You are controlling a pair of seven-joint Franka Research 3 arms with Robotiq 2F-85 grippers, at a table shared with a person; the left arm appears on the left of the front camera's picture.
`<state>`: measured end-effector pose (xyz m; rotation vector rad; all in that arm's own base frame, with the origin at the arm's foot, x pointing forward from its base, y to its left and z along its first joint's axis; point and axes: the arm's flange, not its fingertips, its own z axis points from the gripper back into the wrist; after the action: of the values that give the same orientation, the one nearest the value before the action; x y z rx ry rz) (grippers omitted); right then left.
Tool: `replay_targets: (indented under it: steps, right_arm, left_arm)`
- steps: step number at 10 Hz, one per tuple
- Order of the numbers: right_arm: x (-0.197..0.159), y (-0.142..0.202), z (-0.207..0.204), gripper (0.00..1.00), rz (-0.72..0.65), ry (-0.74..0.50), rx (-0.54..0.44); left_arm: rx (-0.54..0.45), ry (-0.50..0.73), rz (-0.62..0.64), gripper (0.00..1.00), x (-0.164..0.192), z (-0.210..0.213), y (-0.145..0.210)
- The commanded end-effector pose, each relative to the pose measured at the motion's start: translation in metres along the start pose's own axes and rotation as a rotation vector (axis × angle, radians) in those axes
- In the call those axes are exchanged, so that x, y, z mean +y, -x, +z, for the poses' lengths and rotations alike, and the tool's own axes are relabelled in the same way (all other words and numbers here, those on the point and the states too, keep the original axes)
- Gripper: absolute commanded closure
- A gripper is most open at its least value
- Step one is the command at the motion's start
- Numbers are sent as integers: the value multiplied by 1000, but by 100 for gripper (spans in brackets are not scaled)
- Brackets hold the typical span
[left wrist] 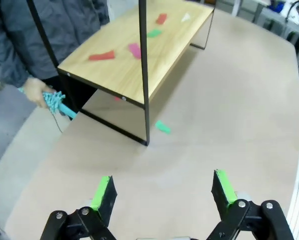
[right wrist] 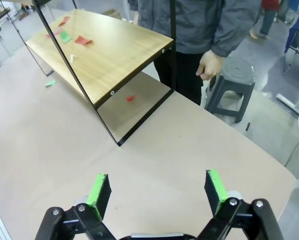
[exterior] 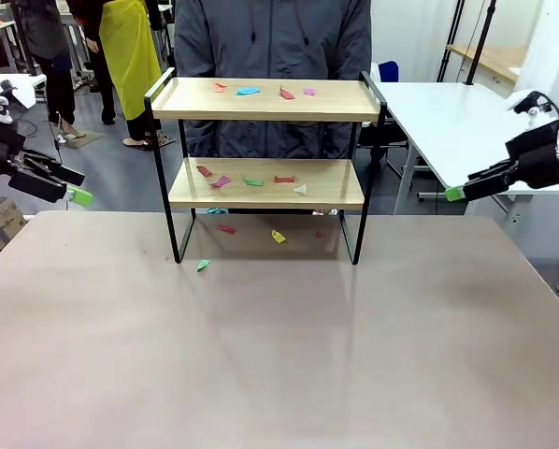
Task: Clean the shelf.
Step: Pick up the Duster handed by the human.
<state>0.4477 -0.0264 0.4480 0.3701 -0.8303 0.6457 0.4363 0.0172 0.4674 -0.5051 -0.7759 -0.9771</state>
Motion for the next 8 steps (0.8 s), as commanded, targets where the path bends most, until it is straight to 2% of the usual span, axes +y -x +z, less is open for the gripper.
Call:
replay_targets:
  steps: [1, 4, 6, 8]
  right_arm:
    - [13, -14, -1, 0, -17, 30, 24]
    - [9, -8, -3, 0, 11, 11, 18]
    - [-57, -2, -2, 0, -18, -94, -91]
    - [-109, 10, -7, 0, -3, -137, -199]
  left_arm:
    - [80, -49, 37, 0, -7, -3, -10]
    - [65, -36, 18, 0, -2, -6, -3]
    - [8, 22, 3, 0, 37, 2, 16]
    - [-34, 56, -124, 0, 64, 6, 32]
